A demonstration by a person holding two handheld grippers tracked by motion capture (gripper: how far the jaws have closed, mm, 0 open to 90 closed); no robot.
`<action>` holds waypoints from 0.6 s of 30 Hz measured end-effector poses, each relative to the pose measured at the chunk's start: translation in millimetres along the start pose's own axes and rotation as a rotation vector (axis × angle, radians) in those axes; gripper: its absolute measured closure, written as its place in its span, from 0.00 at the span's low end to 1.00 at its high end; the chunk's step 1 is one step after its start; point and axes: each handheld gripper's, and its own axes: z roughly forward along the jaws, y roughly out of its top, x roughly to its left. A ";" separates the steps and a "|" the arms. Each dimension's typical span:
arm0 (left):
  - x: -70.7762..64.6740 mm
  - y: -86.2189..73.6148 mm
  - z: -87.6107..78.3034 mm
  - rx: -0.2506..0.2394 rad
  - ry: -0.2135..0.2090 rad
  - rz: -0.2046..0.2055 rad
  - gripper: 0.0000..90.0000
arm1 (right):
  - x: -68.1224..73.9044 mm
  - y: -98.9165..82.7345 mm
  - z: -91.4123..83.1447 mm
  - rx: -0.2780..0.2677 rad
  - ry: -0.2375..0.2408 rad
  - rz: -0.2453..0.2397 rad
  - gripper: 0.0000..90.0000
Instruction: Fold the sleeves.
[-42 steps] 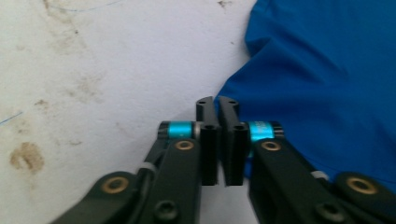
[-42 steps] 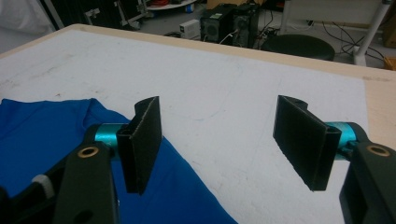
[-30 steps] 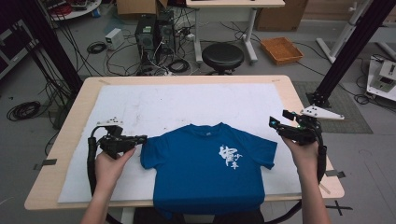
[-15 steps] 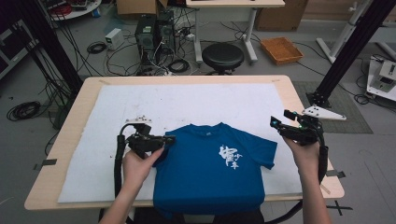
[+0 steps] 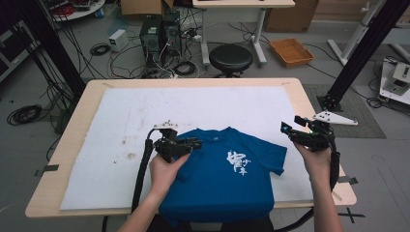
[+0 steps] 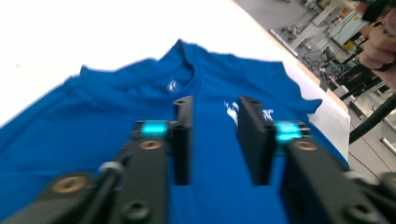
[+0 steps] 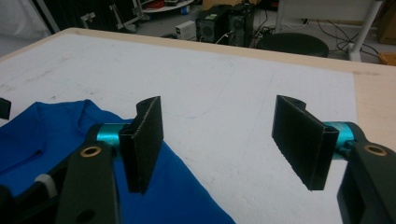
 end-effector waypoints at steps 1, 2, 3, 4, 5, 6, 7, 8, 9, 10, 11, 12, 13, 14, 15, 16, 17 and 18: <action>-1.1 0.6 -3.3 -0.018 0.010 0.016 0.64 | -0.7 -1.1 0.0 0.004 -0.002 0.007 0.39; -1.8 1.3 -7.4 -0.036 0.020 0.030 0.61 | -2.0 -2.3 0.3 0.009 -0.002 0.007 0.40; -1.8 1.3 -7.4 -0.036 0.020 0.030 0.60 | -2.9 -3.8 0.9 0.011 -0.006 0.011 0.42; -1.8 1.9 -12.4 -0.053 0.024 0.053 0.60 | -4.2 -5.5 1.3 0.019 -0.006 0.010 0.45; -2.0 2.3 -18.0 -0.067 0.029 0.071 0.60 | -4.2 -5.5 1.3 0.019 -0.006 0.010 0.45; -1.1 2.9 -29.8 -0.096 0.055 0.107 0.56 | -6.1 -9.3 2.9 0.039 -0.008 0.014 0.49; -1.1 2.9 -29.8 -0.096 0.055 0.107 0.55 | -7.3 -11.6 3.7 0.049 -0.008 0.017 0.52; 1.2 2.5 -42.4 -0.108 0.087 0.133 0.54 | -8.8 -13.9 4.4 0.061 -0.007 0.015 0.54; 2.9 1.9 -48.7 -0.116 0.102 0.143 0.54 | -10.6 -16.5 5.2 0.071 -0.005 0.017 0.56; 5.2 1.2 -55.4 -0.120 0.111 0.151 0.54 | -12.7 -19.3 6.0 0.084 -0.003 0.017 0.58; 7.8 0.5 -62.2 -0.125 0.126 0.159 0.54 | -14.5 -22.3 6.8 0.098 -0.005 0.022 0.61; 10.1 -0.5 -68.6 -0.133 0.138 0.162 0.54 | -16.8 -25.8 7.8 0.112 0.000 0.030 0.63; 10.1 -0.5 -68.6 -0.133 0.138 0.162 0.54 | -19.1 -29.5 8.7 0.126 0.004 0.037 0.64; 15.5 -2.0 -80.6 -0.147 0.164 0.175 0.54 | -21.1 -33.3 10.0 0.138 0.007 0.043 0.64; 18.1 -2.5 -86.0 -0.147 0.189 0.186 0.53 | -23.3 -37.0 10.9 0.149 0.004 0.047 0.65; 18.1 -2.5 -86.0 -0.147 0.189 0.186 0.52 | -25.3 -40.8 11.5 0.159 0.005 0.051 0.66; 20.7 -3.2 -91.1 -0.145 0.211 0.191 0.52 | -25.3 -40.8 11.5 0.159 0.005 0.051 0.66; 23.8 -3.8 -95.7 -0.148 0.229 0.198 0.51 | -29.4 -47.0 12.2 0.174 -0.007 0.068 0.66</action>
